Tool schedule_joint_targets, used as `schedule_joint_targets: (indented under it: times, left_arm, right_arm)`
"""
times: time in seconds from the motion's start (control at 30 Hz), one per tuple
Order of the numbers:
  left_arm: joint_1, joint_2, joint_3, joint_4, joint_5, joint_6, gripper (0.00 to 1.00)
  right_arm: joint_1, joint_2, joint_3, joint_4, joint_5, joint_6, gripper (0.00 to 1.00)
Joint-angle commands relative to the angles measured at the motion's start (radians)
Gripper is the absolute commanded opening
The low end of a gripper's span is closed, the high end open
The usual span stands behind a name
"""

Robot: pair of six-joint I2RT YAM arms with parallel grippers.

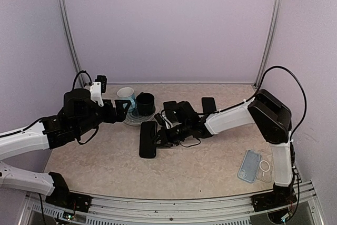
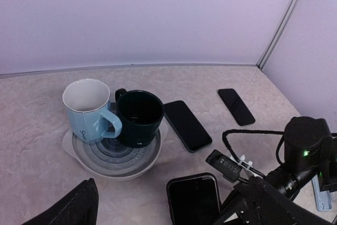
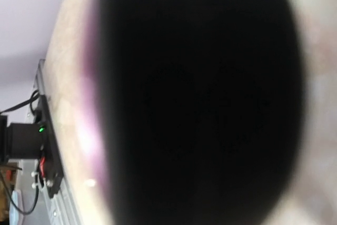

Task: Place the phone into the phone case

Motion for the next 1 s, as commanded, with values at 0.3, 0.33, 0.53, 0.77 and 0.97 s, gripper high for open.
schedule_joint_targets:
  times: [0.3, 0.33, 0.53, 0.77, 0.97]
  left_arm:
    - [0.053, 0.076, -0.013, 0.027, 0.058, -0.032, 0.96]
    - [0.055, 0.082, -0.012, 0.033, 0.064, -0.033, 0.96]
    - [0.064, 0.150, 0.027, 0.075, 0.092, -0.023, 0.97]
    - [0.072, 0.313, 0.118, 0.114, 0.132, -0.018, 0.97]
    - [0.075, 0.448, 0.220, 0.117, 0.210, 0.008, 0.97]
  right_arm:
    - [-0.030, 0.124, 0.065, -0.004, -0.060, 0.033, 0.21]
    - [-0.036, 0.120, 0.067, -0.030, -0.054, 0.016, 0.23]
    - [-0.067, 0.060, 0.108, -0.255, 0.027, -0.143, 0.35]
    - [-0.098, -0.168, 0.128, -0.868, 0.414, -0.284, 0.35]
    - [-0.170, -0.408, -0.042, -1.207, 0.706, -0.136, 0.42]
